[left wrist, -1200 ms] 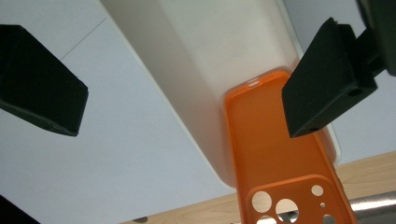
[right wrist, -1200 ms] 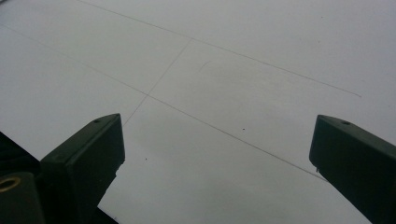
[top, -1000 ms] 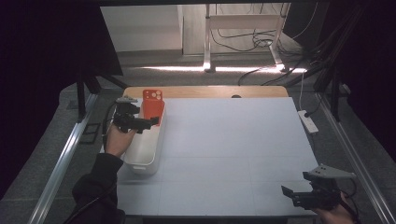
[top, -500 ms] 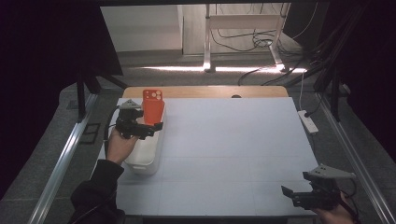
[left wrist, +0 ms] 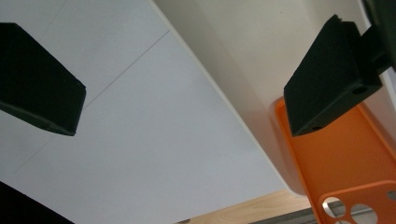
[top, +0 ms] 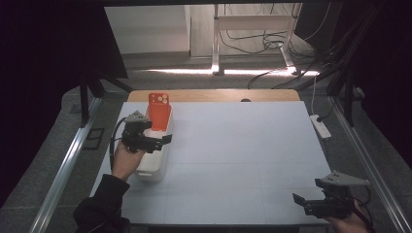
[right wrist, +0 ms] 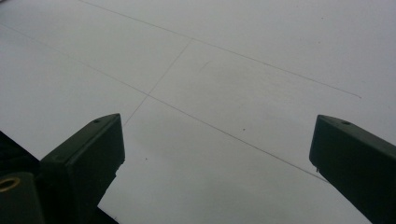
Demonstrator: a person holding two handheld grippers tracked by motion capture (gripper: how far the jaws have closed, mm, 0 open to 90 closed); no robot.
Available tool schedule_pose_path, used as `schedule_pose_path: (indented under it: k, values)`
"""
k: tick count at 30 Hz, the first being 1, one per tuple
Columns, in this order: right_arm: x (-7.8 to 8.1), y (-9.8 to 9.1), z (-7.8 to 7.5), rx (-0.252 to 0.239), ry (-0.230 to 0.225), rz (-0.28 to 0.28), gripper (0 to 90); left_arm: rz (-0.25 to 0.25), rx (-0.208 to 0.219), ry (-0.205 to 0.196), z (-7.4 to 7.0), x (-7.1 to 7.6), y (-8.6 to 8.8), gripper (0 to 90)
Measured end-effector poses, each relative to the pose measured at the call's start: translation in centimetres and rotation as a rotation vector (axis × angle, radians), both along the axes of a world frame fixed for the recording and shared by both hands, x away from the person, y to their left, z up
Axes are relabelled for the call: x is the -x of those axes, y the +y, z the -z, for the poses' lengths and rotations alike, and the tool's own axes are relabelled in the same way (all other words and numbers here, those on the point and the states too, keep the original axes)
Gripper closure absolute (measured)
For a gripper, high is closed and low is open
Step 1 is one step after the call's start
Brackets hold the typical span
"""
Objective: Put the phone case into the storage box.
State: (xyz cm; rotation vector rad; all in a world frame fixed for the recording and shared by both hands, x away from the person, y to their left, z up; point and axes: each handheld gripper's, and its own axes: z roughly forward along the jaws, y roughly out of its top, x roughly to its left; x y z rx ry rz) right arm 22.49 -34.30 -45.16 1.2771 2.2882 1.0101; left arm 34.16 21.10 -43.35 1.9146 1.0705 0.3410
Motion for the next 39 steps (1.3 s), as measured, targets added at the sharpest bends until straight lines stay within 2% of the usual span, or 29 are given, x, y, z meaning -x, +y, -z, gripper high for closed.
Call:
schedule_pose_path:
  k: [22, 39]
  values:
    - [0.1, 0.1, 0.0, 0.004, -0.002, -0.004, 3.5, 0.011, -0.011, -0.017, 0.6, 3.1, -0.2, 0.0]
    - [0.0, 0.0, 0.0, -0.008, 0.002, -0.002, 0.5, 0.038, -0.042, -0.047, 0.8, 5.2, -0.9, 0.5]
